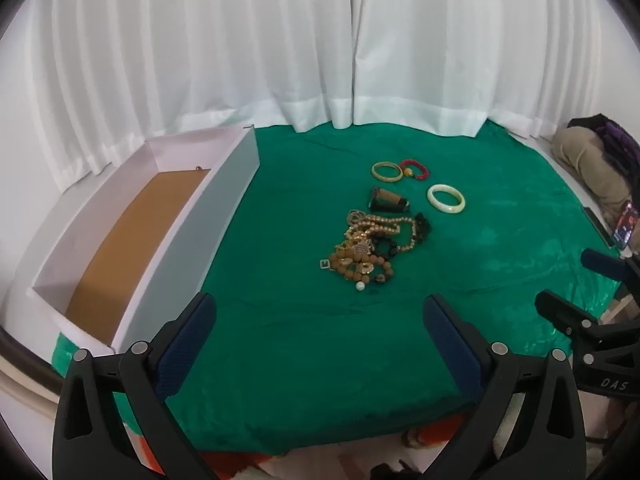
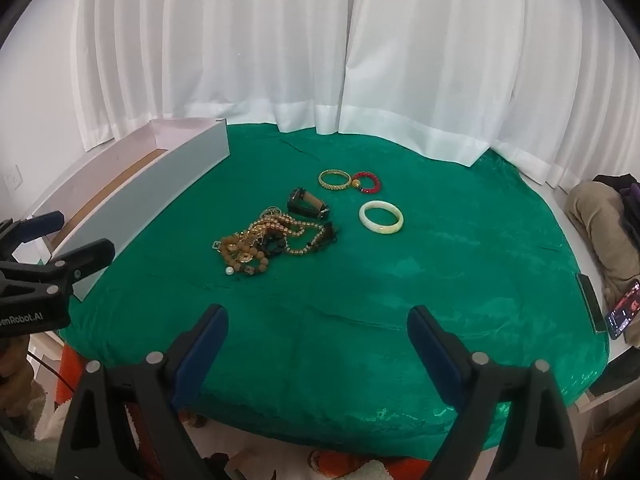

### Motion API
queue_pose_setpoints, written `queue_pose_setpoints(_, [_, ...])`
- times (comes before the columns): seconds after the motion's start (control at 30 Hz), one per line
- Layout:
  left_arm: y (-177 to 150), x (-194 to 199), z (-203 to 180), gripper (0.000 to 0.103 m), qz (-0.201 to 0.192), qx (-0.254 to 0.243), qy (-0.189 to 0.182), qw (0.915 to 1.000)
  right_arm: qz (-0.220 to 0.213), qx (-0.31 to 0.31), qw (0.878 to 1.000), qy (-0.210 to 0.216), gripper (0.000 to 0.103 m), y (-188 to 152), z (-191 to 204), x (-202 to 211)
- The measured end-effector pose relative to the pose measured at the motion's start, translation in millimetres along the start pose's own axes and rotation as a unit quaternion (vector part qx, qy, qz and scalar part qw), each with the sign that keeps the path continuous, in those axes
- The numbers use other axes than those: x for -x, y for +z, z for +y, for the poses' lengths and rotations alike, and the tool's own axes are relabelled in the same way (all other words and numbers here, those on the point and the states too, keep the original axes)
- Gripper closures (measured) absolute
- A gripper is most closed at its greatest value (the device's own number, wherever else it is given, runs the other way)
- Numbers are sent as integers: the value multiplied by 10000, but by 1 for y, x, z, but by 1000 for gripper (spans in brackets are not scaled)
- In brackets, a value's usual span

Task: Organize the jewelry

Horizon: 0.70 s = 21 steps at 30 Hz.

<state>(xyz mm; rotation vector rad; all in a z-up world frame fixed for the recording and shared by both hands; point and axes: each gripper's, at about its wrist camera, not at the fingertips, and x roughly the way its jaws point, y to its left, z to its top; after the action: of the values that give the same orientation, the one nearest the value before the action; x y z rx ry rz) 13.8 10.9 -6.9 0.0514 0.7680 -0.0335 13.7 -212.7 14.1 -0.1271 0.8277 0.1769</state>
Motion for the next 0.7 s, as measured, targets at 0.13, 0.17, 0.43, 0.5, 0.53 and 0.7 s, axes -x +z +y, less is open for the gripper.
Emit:
queue_pose_setpoints(0.13, [-3,0,-8,0,0,-148,2,9999,19,-18,10000,8,10,4,-1,-2])
queue_pose_setpoints(0.17, [-4,0,-10,0,19,-172,-16,9998,-88,-28,9999,58,10,1,1,-2])
queue_pose_setpoints(0.43, [-4,1,-4,0,10,-114,169,9998,-115,-73,9999,51,10,-1,-1,0])
queue_pose_setpoints(0.5, [-5,1,2,0,17,-87,206,9997,-132,-106,9998,74,10,-4,-2,-1])
queue_pose_setpoints(0.53, [-5,1,4,0,30,-69,224,9997,-163,-158,9997,103,10,-2,-5,0])
queue_pose_setpoints(0.7, [-5,-1,7,0,95,-8,178,9998,-302,-287,9989,207,10,-1,-7,3])
